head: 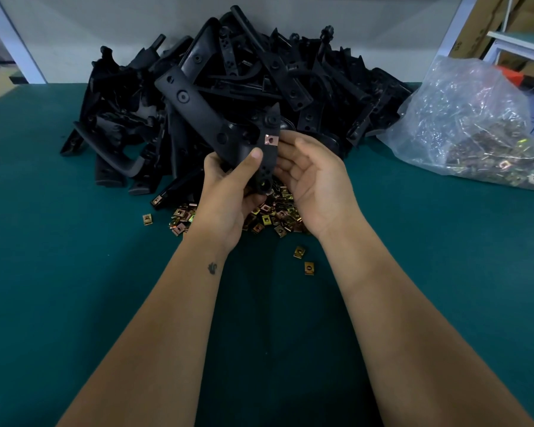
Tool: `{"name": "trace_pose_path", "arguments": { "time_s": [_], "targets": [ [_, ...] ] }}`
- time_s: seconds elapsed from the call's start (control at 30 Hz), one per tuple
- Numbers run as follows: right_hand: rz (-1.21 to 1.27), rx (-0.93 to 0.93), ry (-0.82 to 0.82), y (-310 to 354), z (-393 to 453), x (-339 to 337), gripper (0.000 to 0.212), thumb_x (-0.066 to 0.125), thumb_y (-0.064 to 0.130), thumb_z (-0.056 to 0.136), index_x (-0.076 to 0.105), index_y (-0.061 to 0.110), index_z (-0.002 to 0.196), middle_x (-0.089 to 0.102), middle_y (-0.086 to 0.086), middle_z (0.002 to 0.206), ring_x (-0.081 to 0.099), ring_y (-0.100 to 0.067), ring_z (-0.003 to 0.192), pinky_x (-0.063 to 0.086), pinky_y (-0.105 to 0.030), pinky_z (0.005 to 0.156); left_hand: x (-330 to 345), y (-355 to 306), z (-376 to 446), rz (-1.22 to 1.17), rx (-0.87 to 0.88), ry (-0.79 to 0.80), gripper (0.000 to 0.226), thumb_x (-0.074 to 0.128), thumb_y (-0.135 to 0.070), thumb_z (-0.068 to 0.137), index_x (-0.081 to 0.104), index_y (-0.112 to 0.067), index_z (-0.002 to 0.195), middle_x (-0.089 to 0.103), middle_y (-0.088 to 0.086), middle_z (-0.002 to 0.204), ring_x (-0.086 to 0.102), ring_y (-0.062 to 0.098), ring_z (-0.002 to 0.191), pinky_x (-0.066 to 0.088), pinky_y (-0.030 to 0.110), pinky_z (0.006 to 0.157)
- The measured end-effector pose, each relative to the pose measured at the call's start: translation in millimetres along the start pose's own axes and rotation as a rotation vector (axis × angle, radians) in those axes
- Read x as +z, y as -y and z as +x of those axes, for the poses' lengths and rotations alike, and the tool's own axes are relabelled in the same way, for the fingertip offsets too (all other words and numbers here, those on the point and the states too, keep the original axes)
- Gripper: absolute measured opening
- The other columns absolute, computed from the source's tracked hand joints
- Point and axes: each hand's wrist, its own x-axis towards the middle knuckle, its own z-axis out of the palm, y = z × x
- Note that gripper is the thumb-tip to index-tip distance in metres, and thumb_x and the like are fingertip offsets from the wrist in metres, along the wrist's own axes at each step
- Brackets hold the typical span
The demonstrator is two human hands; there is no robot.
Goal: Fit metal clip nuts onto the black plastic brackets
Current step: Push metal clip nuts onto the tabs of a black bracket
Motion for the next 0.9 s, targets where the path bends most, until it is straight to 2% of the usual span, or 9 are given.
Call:
{"name": "trace_pose_path", "arguments": {
  "time_s": [0.1, 0.23, 0.33, 0.4, 0.47, 0.63, 0.9],
  "targets": [
    [-0.224, -0.030, -0.081, 1, 1, -3, 0.026, 0.045, 0.011, 0.098, 0.071, 0.011, 0.099, 0.075, -0.008, 0.088, 0.070, -0.017, 0.080, 0.055, -0.027, 0.073, -4, -5, 3, -0.106, -0.005, -0.046, 0.018, 0.065, -0.023, 0.096, 0.049, -0.022, 0.105, 0.067, -0.003, 0.104, 0.067, 0.008, 0.080, 0.049, 0.022, 0.057],
    [-0.880, -0.108, -0.245, -3, 0, -7, 0.025, 0.052, 0.015, 0.091, 0.073, 0.029, 0.086, 0.071, 0.012, 0.074, 0.064, -0.004, 0.067, 0.048, -0.018, 0.059, -11, -11, 6, -0.210, 0.022, -0.097, 0.019, 0.064, -0.022, 0.096, 0.045, -0.022, 0.093, 0.064, 0.000, 0.097, 0.064, 0.009, 0.069, 0.047, 0.022, 0.054],
    [-1.264, -0.140, -0.151, -7, -3, -7, 0.021, 0.053, 0.020, 0.090, 0.073, 0.027, 0.090, 0.068, 0.012, 0.082, 0.061, -0.012, 0.071, 0.047, -0.028, 0.058, -13, -12, 6, -0.229, 0.028, -0.097, 0.022, 0.063, -0.022, 0.096, 0.042, -0.020, 0.090, 0.063, 0.001, 0.093, 0.062, 0.008, 0.064, 0.046, 0.022, 0.054],
    [-1.472, -0.168, -0.072, -12, -3, -7, 0.018, 0.057, 0.027, 0.090, 0.073, 0.021, 0.095, 0.065, 0.003, 0.095, 0.059, -0.018, 0.090, 0.042, -0.029, 0.063, -12, -11, 6, -0.214, 0.026, -0.101, 0.022, 0.064, -0.022, 0.096, 0.042, -0.020, 0.090, 0.063, 0.001, 0.095, 0.063, 0.008, 0.065, 0.046, 0.023, 0.054],
    [-1.623, -0.199, -0.035, -15, -3, -6, 0.024, 0.061, 0.036, 0.089, 0.073, 0.018, 0.101, 0.063, -0.002, 0.101, 0.053, -0.022, 0.103, 0.037, -0.029, 0.071, -11, -11, 6, -0.192, 0.022, -0.108, 0.022, 0.065, -0.023, 0.095, 0.043, -0.021, 0.092, 0.062, 0.002, 0.098, 0.064, 0.009, 0.067, 0.047, 0.023, 0.054],
    [-1.719, -0.257, 0.079, -15, -4, -4, 0.031, 0.065, 0.040, 0.089, 0.071, 0.023, 0.114, 0.061, -0.002, 0.105, 0.048, -0.025, 0.108, 0.036, -0.032, 0.082, -10, -9, 7, -0.184, 0.012, -0.105, 0.022, 0.066, -0.023, 0.094, 0.045, -0.021, 0.094, 0.063, 0.002, 0.100, 0.063, 0.011, 0.072, 0.047, 0.024, 0.055],
    [-1.772, -0.226, 0.101, -17, -4, 0, 0.033, 0.058, 0.032, 0.091, 0.068, 0.017, 0.119, 0.061, -0.005, 0.110, 0.049, -0.027, 0.108, 0.035, -0.033, 0.083, -10, -8, 7, -0.178, 0.001, -0.106, 0.024, 0.067, -0.023, 0.093, 0.044, -0.021, 0.094, 0.065, 0.000, 0.095, 0.065, 0.007, 0.064, 0.047, 0.024, 0.054]
  ]
}}
